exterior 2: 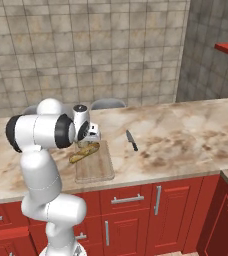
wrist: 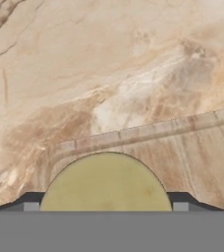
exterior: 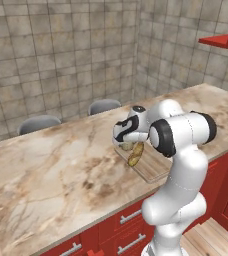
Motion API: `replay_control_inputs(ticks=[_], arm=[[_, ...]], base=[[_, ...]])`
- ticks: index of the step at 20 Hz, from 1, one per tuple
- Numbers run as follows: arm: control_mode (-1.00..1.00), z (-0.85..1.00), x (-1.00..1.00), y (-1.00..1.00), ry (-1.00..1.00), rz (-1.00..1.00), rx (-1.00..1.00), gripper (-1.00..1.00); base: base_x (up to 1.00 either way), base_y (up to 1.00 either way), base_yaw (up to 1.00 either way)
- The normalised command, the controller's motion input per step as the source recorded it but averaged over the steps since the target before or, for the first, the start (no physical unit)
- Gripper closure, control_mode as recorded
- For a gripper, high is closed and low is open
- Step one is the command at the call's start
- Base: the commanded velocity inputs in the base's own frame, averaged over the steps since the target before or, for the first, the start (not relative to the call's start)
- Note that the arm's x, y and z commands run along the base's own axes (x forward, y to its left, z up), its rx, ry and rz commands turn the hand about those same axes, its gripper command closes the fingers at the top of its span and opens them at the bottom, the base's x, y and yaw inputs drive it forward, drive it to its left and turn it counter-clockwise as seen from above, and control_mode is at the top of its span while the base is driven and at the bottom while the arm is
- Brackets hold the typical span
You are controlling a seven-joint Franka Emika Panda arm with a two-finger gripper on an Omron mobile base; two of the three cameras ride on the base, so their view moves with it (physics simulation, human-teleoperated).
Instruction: Retrieve the sausage and cheese from the fridge and place them on the cutting board on the counter.
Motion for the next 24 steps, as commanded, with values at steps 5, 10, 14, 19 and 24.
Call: replay_control_inputs(ticks=[5, 10, 14, 19, 24], arm=[[-1.00, 0.02, -0.08, 0.00, 0.01, 0.00, 0.00, -1.00], [-1.00, 0.34, -0.41, 0.00, 0.00, 0.00, 0.00, -1.00], [-1.00, 0.74, -0.37, 0.00, 0.00, 0.00, 0.00, -1.00], [-1.00, 0.92, -0.40, 0.00, 0.00, 0.00, 0.00, -1.00], [-1.00, 0.54, -0.88, -0.10, 0.03, 0.00, 0.00, -1.00]], base=[[0.00, 0.00, 0.00], [0.00, 0.00, 0.00], [0.00, 0.00, 0.00], [0.00, 0.00, 0.00], [0.00, 0.00, 0.00]])
